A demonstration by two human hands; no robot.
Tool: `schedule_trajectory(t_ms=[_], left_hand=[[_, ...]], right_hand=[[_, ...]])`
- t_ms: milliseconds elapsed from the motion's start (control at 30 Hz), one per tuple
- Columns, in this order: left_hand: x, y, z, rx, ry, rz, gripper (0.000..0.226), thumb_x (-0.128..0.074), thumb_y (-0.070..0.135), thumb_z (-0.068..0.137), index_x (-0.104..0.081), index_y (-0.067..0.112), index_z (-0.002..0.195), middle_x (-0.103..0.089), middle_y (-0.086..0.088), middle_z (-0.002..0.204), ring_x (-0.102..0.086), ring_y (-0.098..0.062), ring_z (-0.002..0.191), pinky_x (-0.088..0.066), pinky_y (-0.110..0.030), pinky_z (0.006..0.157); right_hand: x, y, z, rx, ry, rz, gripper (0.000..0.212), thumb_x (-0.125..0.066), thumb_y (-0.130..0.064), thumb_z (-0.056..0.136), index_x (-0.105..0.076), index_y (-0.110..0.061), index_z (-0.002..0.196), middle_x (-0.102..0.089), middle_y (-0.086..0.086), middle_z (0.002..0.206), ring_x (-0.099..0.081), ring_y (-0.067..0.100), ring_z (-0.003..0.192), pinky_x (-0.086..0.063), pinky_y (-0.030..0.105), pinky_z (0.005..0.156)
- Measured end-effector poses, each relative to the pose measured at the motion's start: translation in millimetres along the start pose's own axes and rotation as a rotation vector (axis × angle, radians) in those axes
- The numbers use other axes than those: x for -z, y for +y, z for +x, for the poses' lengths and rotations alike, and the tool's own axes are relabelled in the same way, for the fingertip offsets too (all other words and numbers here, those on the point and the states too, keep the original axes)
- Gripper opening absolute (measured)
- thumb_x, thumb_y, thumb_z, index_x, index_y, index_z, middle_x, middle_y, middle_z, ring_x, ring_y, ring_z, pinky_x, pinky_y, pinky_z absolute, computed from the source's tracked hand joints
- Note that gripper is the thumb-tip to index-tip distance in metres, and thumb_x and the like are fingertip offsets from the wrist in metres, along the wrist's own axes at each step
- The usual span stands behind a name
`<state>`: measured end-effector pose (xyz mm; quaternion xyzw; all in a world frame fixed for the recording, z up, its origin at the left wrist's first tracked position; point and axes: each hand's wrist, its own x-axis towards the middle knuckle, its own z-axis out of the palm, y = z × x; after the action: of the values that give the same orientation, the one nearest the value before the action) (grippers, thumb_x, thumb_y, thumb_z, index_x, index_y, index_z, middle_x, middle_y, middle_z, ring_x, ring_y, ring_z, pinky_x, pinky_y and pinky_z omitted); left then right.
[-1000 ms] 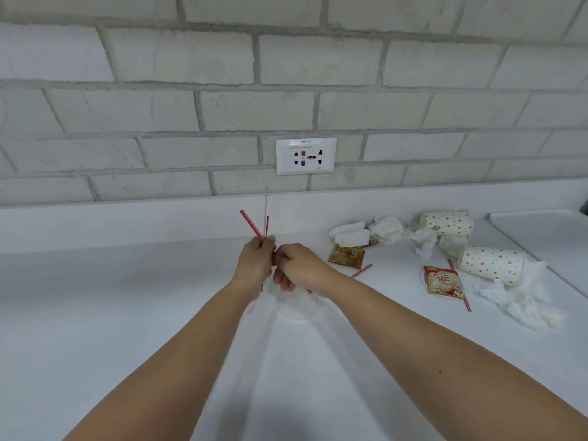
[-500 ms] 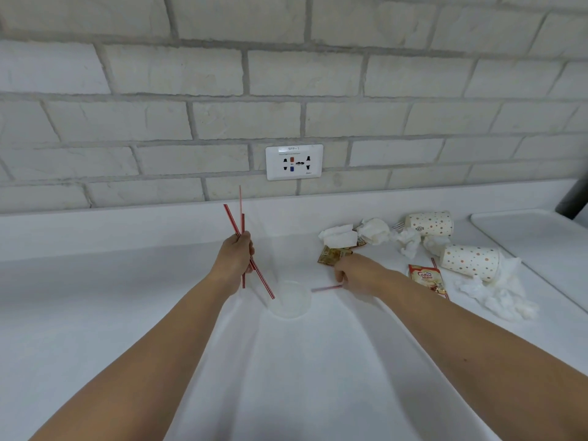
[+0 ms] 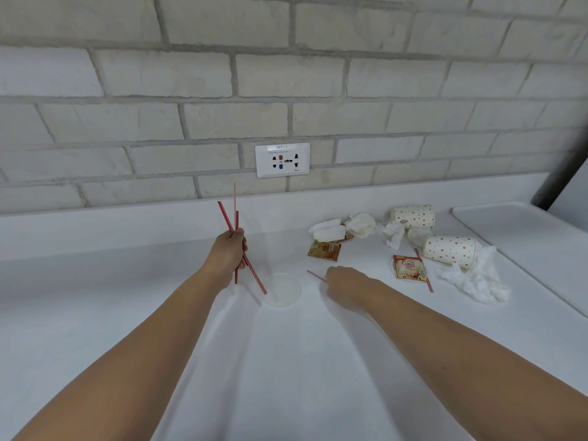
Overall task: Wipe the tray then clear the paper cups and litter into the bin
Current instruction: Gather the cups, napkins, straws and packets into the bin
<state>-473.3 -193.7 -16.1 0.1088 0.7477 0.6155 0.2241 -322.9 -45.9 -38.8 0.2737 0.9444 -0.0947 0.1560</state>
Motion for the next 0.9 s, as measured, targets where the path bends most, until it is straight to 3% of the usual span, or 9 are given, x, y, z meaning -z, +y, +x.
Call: schedule_trajectory(t_ms=[67, 167, 233, 300, 400, 500, 700, 800, 900], left_hand=[[4, -1, -1, 0.005, -0.001, 0.004, 0.033, -0.034, 0.023, 0.101, -0.043, 0.012, 0.072, -0.043, -0.003, 0.068, -0.036, -0.015, 0.056, -0.034, -0.024, 0.052], [8, -3, -3, 0.018, 0.0, 0.008, 0.032, -0.034, 0.023, 0.101, -0.044, 0.012, 0.073, -0.043, -0.003, 0.069, -0.038, -0.014, 0.057, -0.035, -0.024, 0.052], [11, -4, -4, 0.026, -0.001, 0.011, 0.031, -0.035, 0.023, 0.101, -0.045, 0.013, 0.074, -0.044, -0.002, 0.07, -0.039, -0.014, 0.059, -0.035, -0.024, 0.053], [14, -5, -5, 0.028, -0.006, 0.017, 0.031, -0.034, 0.023, 0.101, -0.046, 0.013, 0.074, -0.044, -0.002, 0.07, -0.04, -0.014, 0.06, -0.036, -0.024, 0.054], [18, -6, -5, 0.025, -0.009, 0.009, 0.031, -0.034, 0.022, 0.101, -0.047, 0.012, 0.074, -0.046, -0.002, 0.069, -0.042, -0.014, 0.06, -0.036, -0.024, 0.058], [22, -5, -6, 0.025, -0.031, -0.039, 0.032, -0.033, 0.019, 0.102, -0.045, 0.011, 0.073, -0.043, -0.003, 0.066, -0.042, -0.016, 0.057, -0.036, -0.024, 0.056], [20, -4, -10, 0.043, -0.065, -0.04, 0.03, -0.029, 0.017, 0.102, -0.044, 0.011, 0.077, -0.035, -0.002, 0.062, -0.031, -0.014, 0.052, -0.032, -0.026, 0.05], [12, -2, -14, 0.065, -0.065, 0.001, 0.03, -0.029, 0.02, 0.102, -0.044, 0.01, 0.078, -0.03, -0.002, 0.061, -0.026, -0.014, 0.051, -0.027, -0.025, 0.048], [1, 5, -22, 0.099, -0.083, 0.023, 0.033, -0.029, 0.028, 0.101, -0.044, 0.009, 0.079, -0.027, -0.001, 0.06, -0.025, -0.014, 0.05, -0.025, -0.026, 0.047]], right_hand=[[3, 0, 3, 0.013, 0.033, 0.164, 0.026, -0.033, -0.005, 0.097, -0.045, -0.005, 0.121, -0.056, 0.009, 0.102, -0.057, 0.025, 0.096, -0.038, 0.025, 0.067], [9, -7, 7, 0.045, 0.086, 0.418, 0.028, -0.035, -0.001, 0.095, -0.042, -0.019, 0.115, -0.036, -0.005, 0.073, -0.044, 0.014, 0.063, -0.036, 0.021, 0.052], [11, -20, 12, 0.114, 0.127, 0.413, 0.041, -0.038, 0.0, 0.094, -0.041, -0.011, 0.133, -0.04, -0.007, 0.079, -0.047, 0.017, 0.074, -0.039, 0.021, 0.058], [8, -38, 16, 0.185, 0.142, 0.383, 0.042, -0.037, 0.001, 0.094, -0.041, -0.006, 0.136, -0.051, 0.0, 0.099, -0.05, 0.02, 0.096, -0.043, 0.022, 0.073], [-4, -59, 19, 0.23, 0.093, 0.334, 0.051, -0.057, -0.022, 0.09, -0.04, -0.004, 0.135, -0.036, 0.012, 0.129, -0.043, 0.028, 0.119, -0.041, 0.032, 0.096], [-11, -68, 19, 0.16, 0.044, 0.208, 0.073, -0.071, -0.047, 0.074, -0.044, -0.005, 0.127, -0.028, 0.01, 0.13, -0.034, 0.027, 0.121, -0.042, 0.037, 0.095], [-9, -65, 16, 0.093, 0.09, 0.227, 0.09, -0.078, -0.051, 0.066, -0.032, -0.009, 0.132, -0.037, 0.01, 0.131, -0.031, 0.027, 0.128, -0.041, 0.037, 0.093], [-9, -58, 10, 0.069, 0.085, 0.266, 0.086, -0.078, -0.047, 0.067, -0.032, -0.01, 0.129, -0.049, 0.011, 0.125, -0.038, 0.028, 0.124, -0.042, 0.036, 0.086], [-3, -46, 5, 0.06, 0.089, 0.286, 0.065, -0.073, -0.038, 0.075, -0.041, -0.009, 0.123, -0.053, 0.008, 0.121, -0.049, 0.027, 0.116, -0.042, 0.033, 0.079]])
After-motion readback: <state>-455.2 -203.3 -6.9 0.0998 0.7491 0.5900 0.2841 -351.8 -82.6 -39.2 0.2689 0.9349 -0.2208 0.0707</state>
